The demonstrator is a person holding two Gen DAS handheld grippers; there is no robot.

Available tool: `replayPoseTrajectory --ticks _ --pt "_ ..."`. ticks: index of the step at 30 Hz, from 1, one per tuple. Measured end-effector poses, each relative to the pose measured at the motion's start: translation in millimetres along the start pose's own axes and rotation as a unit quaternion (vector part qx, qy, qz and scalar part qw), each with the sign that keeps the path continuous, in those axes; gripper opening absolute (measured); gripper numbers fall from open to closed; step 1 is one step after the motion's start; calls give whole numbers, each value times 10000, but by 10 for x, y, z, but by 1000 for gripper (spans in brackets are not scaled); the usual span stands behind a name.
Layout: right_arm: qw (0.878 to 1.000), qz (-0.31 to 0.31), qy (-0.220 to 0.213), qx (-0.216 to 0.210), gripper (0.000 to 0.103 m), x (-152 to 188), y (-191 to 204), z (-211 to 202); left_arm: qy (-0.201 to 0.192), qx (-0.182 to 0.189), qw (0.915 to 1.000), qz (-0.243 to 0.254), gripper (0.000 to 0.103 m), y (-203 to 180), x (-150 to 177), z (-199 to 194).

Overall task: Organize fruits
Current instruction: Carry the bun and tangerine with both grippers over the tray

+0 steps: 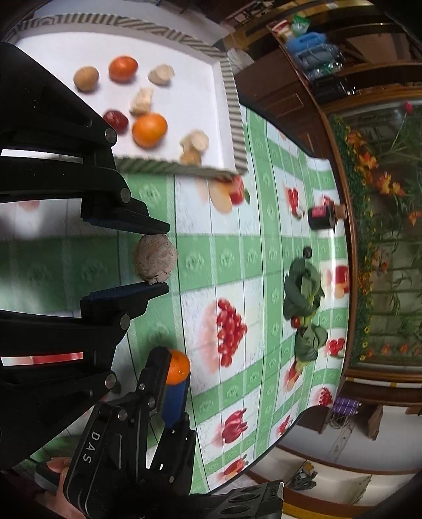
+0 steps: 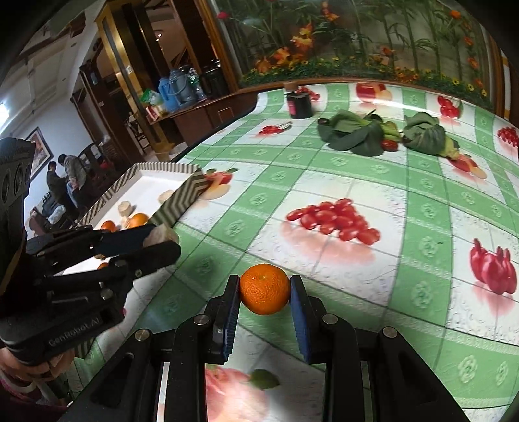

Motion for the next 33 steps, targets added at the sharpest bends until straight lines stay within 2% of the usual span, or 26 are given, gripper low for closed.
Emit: replayPoseTrajectory --ticks 20,33 --pt "9971 -630 194 -380 29 -147 737 328 -119 -532 9976 -428 29 802 210 -245" --pt "9919 -1060 271 -644 29 -319 1206 521 42 -728 9953 -638 29 1233 409 -320"
Point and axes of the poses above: each gripper's, at about its wrist camera, not at the fingertips, and z roughly the way its jaws point, y to its left, x to its underside, the point moved 3 cm from there along z, roughly the way its jaws point, and after that the axes turned 1 degree about -z, right-handed, at the moved point
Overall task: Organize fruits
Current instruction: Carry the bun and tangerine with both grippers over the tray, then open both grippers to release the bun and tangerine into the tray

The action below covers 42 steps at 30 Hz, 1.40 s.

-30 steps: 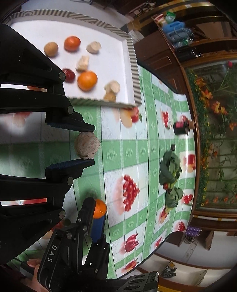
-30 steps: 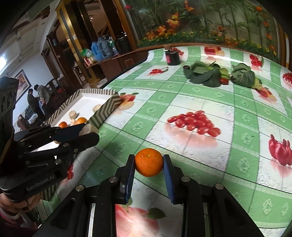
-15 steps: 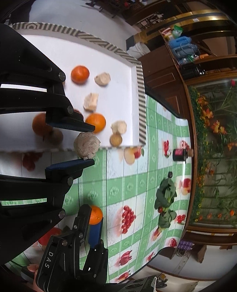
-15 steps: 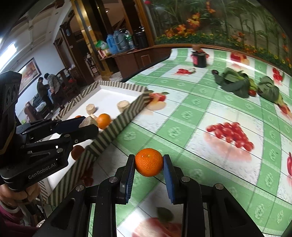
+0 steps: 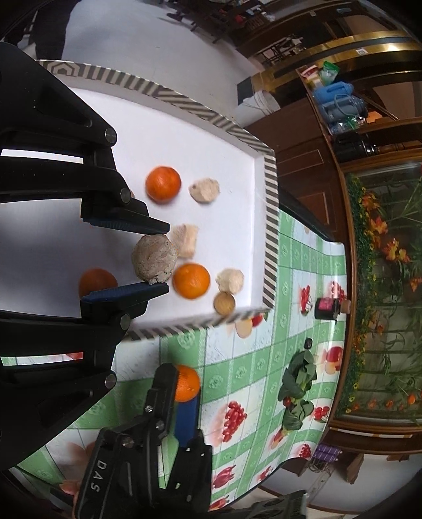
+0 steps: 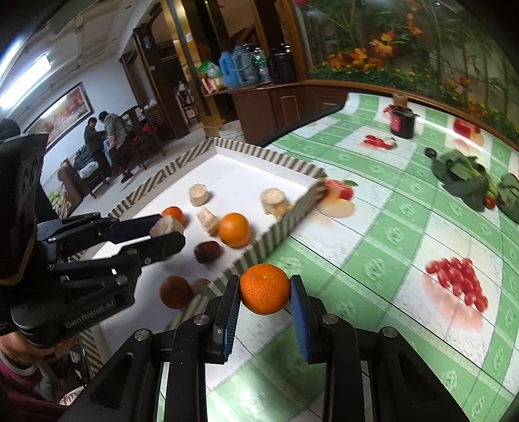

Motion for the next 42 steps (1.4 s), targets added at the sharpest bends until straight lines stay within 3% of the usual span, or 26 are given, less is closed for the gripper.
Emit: replayPoseTrajectory --ticks 19,32,42 --pt "9974 -544 266 -389 29 -321 441 496 359 39 9992 -175 29 315 231 25" --pt "9935 -889 490 -515 29 -417 636 820 356 -131 9992 -149 29 354 236 47" --pt "9957 -572 412 -605 30 -405 529 804 577 -293 9974 -328 30 421 274 189"
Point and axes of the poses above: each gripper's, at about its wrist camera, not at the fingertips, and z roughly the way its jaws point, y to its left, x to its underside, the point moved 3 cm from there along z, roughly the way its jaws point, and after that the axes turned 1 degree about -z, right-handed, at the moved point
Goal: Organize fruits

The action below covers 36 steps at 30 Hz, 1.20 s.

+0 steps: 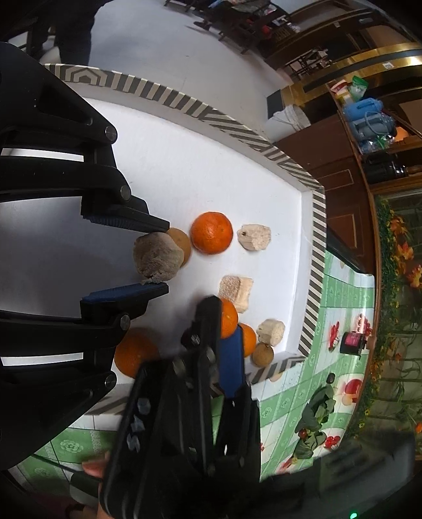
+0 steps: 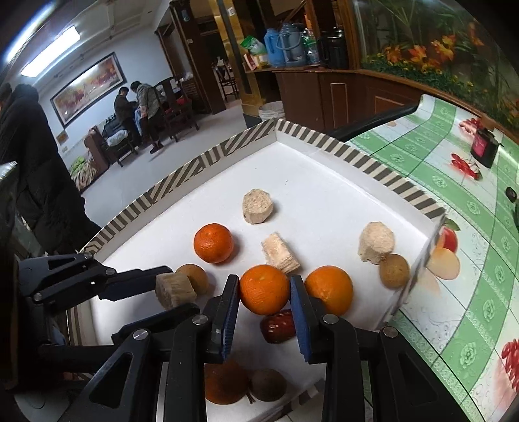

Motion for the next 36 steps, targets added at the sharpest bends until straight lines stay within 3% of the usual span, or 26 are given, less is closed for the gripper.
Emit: replayPoseTrajectory --ticks 4,6,8,10,22,28,36 --pt "9996 174 -75 -208 32 0 -42 -47 185 12 9998 -52 30 6 42 85" --pt "9996 205 -81 -194 32 8 -44 -48 177 -4 9998 -54 34 -1 48 85" --pt "9995 228 -147 -138 32 15 -42 -86 134 7 9999 -105 47 9 43 66" --pt "9992 271 -241 -152 32 29 -49 -158 70 10 9999 -157 50 16 28 47" --pt "9958 436 -780 206 32 241 -95 -657 -472 -101 9984 -280 50 -54 -37 -133" --pt "9944 510 -774 512 32 423 -171 -717 -658 -156 9971 -345 50 -129 -35 -191" --pt "9928 702 -780 576 32 595 -260 -799 -784 -196 9963 -285 50 -307 -17 -258"
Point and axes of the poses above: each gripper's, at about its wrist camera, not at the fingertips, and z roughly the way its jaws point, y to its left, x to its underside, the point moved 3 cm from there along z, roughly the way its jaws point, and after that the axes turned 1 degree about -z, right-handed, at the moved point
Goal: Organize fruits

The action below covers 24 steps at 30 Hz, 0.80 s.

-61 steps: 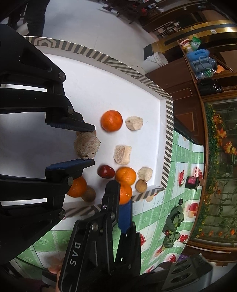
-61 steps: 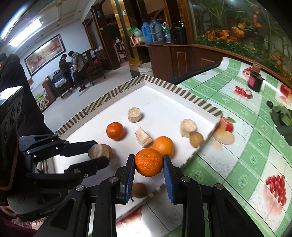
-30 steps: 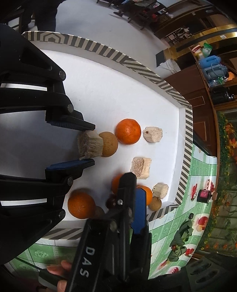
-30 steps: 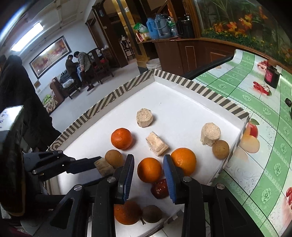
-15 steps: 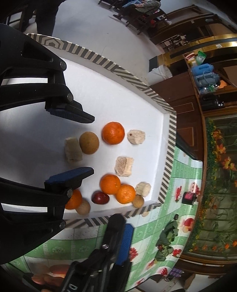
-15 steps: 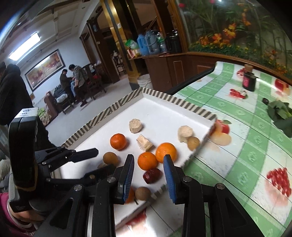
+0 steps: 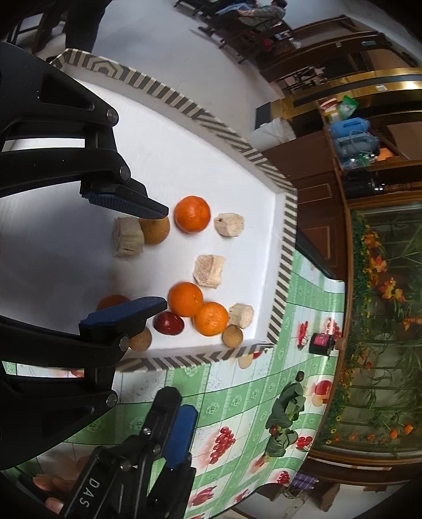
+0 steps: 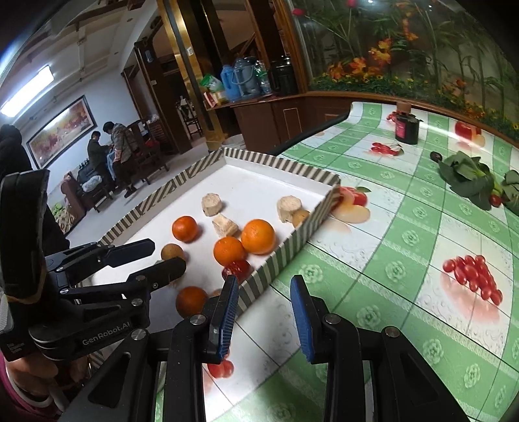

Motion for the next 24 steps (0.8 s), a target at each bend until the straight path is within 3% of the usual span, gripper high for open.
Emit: replayPoseTrajectory --ticks 24 --pt "10000 58 40 17 32 89 -49 -48 -122 40 9999 34 50 -157 -30 -91"
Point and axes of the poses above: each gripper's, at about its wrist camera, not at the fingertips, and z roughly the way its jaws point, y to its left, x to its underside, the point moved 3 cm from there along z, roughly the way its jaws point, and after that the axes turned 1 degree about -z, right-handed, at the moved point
